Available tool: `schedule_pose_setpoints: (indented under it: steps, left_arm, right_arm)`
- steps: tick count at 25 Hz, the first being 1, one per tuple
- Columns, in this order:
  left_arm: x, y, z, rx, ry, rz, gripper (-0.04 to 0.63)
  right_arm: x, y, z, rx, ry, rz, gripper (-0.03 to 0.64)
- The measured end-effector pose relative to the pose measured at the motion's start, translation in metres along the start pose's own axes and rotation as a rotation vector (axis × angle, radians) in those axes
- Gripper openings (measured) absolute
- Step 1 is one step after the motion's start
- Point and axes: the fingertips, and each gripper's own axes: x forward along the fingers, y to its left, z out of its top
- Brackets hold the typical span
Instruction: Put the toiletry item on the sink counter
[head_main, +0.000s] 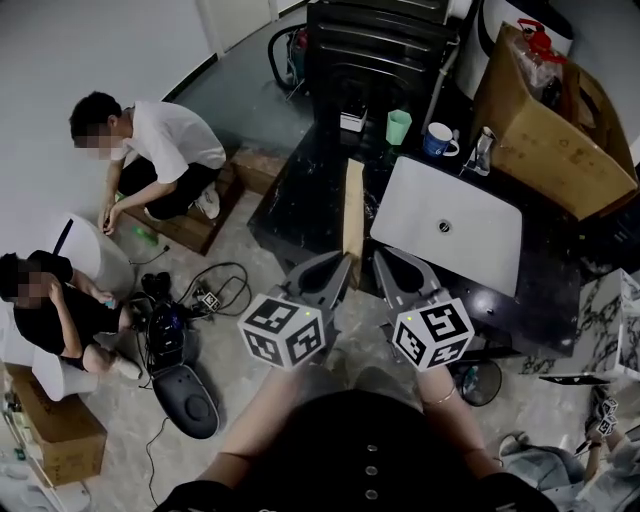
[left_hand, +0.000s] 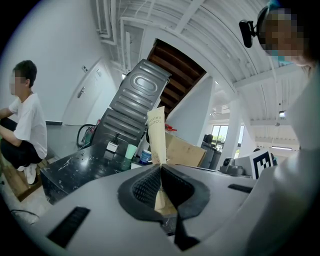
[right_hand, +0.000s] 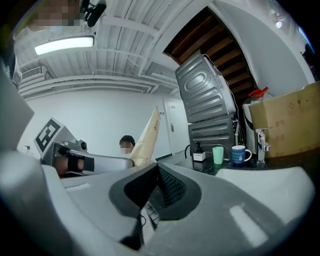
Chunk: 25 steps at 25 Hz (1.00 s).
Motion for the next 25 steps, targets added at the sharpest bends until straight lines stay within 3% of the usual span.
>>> schedule_pose_setpoints:
  steps: [12, 25]
  left_arm:
    - [0.012, 0.026, 0.003, -0.008, 0.013, 0.011, 0.012]
    - [0.041, 0.046, 0.013, -0.017, 0.024, 0.052, 0.012]
  right_arm:
    - [0.023, -0.01, -0.006, 0.016, 0.009, -0.011, 0.003]
    - [0.054, -0.033, 0.006, 0.012, 0.02, 0.04, 0.003]
